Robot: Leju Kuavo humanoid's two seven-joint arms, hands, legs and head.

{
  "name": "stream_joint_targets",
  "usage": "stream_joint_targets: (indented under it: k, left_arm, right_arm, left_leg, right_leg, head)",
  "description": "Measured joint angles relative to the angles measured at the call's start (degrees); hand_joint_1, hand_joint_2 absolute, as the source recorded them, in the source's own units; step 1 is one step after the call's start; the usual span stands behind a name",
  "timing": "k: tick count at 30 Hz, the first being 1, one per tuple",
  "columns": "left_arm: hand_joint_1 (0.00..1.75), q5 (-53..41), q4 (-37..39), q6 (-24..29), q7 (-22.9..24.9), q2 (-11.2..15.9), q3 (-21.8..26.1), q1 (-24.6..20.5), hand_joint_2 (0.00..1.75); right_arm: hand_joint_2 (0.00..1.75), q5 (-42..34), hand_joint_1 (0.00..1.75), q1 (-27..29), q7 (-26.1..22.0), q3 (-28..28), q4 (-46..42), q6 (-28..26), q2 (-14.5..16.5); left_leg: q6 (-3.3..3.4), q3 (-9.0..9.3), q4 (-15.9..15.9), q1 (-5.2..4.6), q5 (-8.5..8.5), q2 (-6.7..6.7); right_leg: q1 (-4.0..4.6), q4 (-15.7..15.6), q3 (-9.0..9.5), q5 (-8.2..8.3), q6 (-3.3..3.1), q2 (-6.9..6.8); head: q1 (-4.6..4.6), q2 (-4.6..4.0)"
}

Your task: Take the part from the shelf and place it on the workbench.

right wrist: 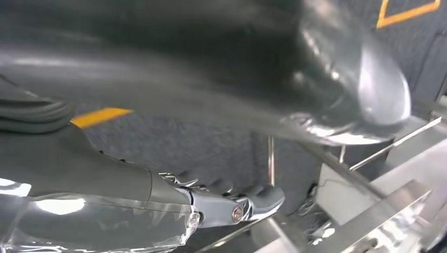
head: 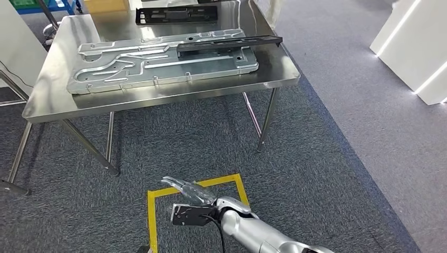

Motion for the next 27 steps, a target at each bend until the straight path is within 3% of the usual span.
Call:
stream_joint_targets:
  k: [2,3,4,6,8,10,12,14,16,18,19,20,21,22,24,25,27]
  left_arm:
    - [0.00,0.1,0.0,0.2,-0.4,0.2,0.0,0.5,0.00]
    - [0.00,0.1,0.0,0.2,-0.4,0.3,0.0,0.7,0.00]
    - [0.00,0.1,0.0,0.2,-0.4,0.3,0.0,0.8,0.00]
    - [0.00,0.1,0.0,0.2,-0.4,0.4,0.0,1.1,0.00]
    - [0.00,0.1,0.0,0.4,-0.4,0.5,0.0,1.0,0.00]
    - [0.00,0.1,0.0,0.5,-0.2,0.6,0.0,0.9,0.00]
    - [0.00,0.2,0.0,0.5,0.2,0.6,0.1,0.9,0.00]
    - [0.00,0.4,0.0,0.6,0.6,0.7,0.1,1.0,0.00]
    - [0.00,0.5,0.0,0.7,0.8,0.7,0.2,0.8,0.00]
    - [0.00,0.5,0.0,0.8,0.9,0.6,0.3,0.7,0.00]
    - [0.00,0.5,0.0,0.9,1.0,0.6,0.3,0.8,0.00]
    - [0.00,0.5,0.0,0.9,1.1,0.7,0.3,0.8,0.00]
    - [0.00,0.4,0.0,1.0,1.2,0.7,0.3,0.8,0.00]
    - [0.00,0.4,0.0,1.0,1.3,0.6,0.3,0.8,0.00]
    - [0.00,0.4,0.0,1.0,1.4,0.6,0.3,0.6,0.00]
    - [0.00,0.4,0.0,1.0,1.4,0.6,0.3,0.5,0.00]
    - [0.00,0.4,0.0,1.1,1.4,0.6,0.4,0.5,0.00]
  right_arm:
    - [0.00,0.4,0.00,2.4,0.4,-1.8,1.1,-1.8,0.1]
    - [0.00,0.9,0.00,3.1,0.7,-2.2,1.4,-2.2,0.2]
    - [0.00,1.2,0.00,3.8,0.9,-2.5,1.6,-2.4,0.2]
    - [0.00,2.0,0.00,4.6,1.2,-3.0,1.9,-2.7,0.2]
    - [0.00,3.0,0.00,5.1,1.4,-3.4,2.1,-2.8,0.3]
    - [0.00,4.3,0.00,5.8,1.5,-3.7,2.1,-3.2,0.5]
    - [0.00,5.8,0.00,6.5,1.7,-3.9,2.0,-3.8,0.7]
    - [0.00,7.2,0.00,7.0,1.8,-4.0,1.9,-4.3,0.9]
    - [0.00,8.2,0.00,7.3,2.1,-4.1,1.8,-4.7,1.0]
    - [0.00,9.0,0.00,7.9,2.5,-4.2,1.8,-5.0,1.0]
    - [0.00,9.4,0.00,8.2,2.7,-4.2,1.8,-5.1,0.9]
    - [0.00,9.7,0.00,8.4,2.8,-4.2,1.8,-5.1,0.9]
    - [0.00,9.9,0.00,8.5,2.9,-4.2,1.7,-5.2,0.9]
    - [0.00,10.0,0.00,8.5,2.9,-4.3,1.7,-5.3,0.9]
    - [0.00,10.1,0.00,8.5,2.9,-4.3,1.5,-5.4,0.9]
    - [0.00,10.2,0.00,8.5,2.9,-4.3,1.5,-5.5,0.9]
    - [0.00,10.5,0.00,8.6,3.0,-4.4,1.3,-5.6,1.0]
  left_leg:
    - [-0.45,-2.43,6.7,-0.03,-4.15,0.01]
    - [-0.60,-3.23,9.4,-0.03,-5.29,0.02]
    - [-0.72,-3.15,10.3,-0.03,-5.37,0.07]
    - [-0.82,0.15,5.9,-0.02,-2.96,0.71]
    - [-0.30,4.31,-0.9,-0.40,-1.22,2.67]
    - [0.57,5.58,-3.5,-0.92,-1.04,3.75]
    - [1.34,5.39,-4.0,-0.88,-0.55,2.85]
    - [2.06,5.20,-4.5,-0.50,0.13,1.77]
    - [2.56,4.63,-4.7,-0.25,0.86,0.72]
    - [2.58,3.89,-4.7,-0.19,1.40,-0.63]
    - [2.42,3.59,-4.6,-0.14,1.63,-1.39]
    - [2.20,3.38,-4.6,-0.06,1.84,-2.19]
    - [1.97,3.24,-4.6,0.06,2.02,-2.98]
    - [1.72,3.15,-4.6,0.18,2.18,-3.68]
    - [1.01,2.81,-4.5,0.29,2.52,-4.95]
    - [0.55,2.60,-4.6,0.34,2.75,-5.53]
    - [-0.47,2.21,-5.0,0.55,3.32,-6.70]
  right_leg:
    - [-0.01,-0.3,-0.41,0.62,-0.42,-0.74]
    - [0.08,-0.1,-0.75,0.68,-0.50,-1.15]
    - [0.14,0.1,-1.11,0.71,-0.54,-1.62]
    - [0.17,0.8,-1.82,0.68,-0.51,-2.59]
    - [0.29,1.5,-2.30,0.57,-0.25,-3.53]
    - [0.44,1.9,-2.34,0.50,0.22,-4.43]
    - [0.48,2.1,-2.27,0.52,0.77,-5.26]
    - [0.20,3.6,-2.87,-0.84,1.61,-3.57]
    - [-0.39,9.0,-5.09,-4.65,2.44,-0.50]
    - [-0.91,16.0,-7.87,-8.07,2.89,0.60]
    - [-1.13,17.5,-8.31,-8.39,3.05,0.72]
    - [-1.33,16.8,-7.62,-7.62,3.16,0.84]
    - [-1.55,13.9,-5.85,-5.98,3.23,1.18]
    - [-1.80,9.8,-3.46,-4.18,3.26,2.29]
    - [-2.04,3.1,0.14,-2.20,3.12,4.89]
    - [-1.97,1.6,0.82,-2.01,2.93,5.71]
    - [-1.69,1.1,0.87,-1.81,2.18,4.98]
  head:
    - [-0.01,0.00]
    - [-0.01,0.00]
    - [-0.01,0.00]
    - [-0.01,0.00]
    - [-0.01,0.00]
    - [0.00,0.00]
    - [-0.01,0.00]
    - [0.00,0.00]
    - [0.01,0.00]
    - [0.01,0.00]
    - [0.01,0.00]
    - [0.01,0.00]
    - [0.01,0.00]
    - [0.01,0.00]
    - [0.01,0.00]
    - [0.01,0.00]
    - [0.01,0.00]
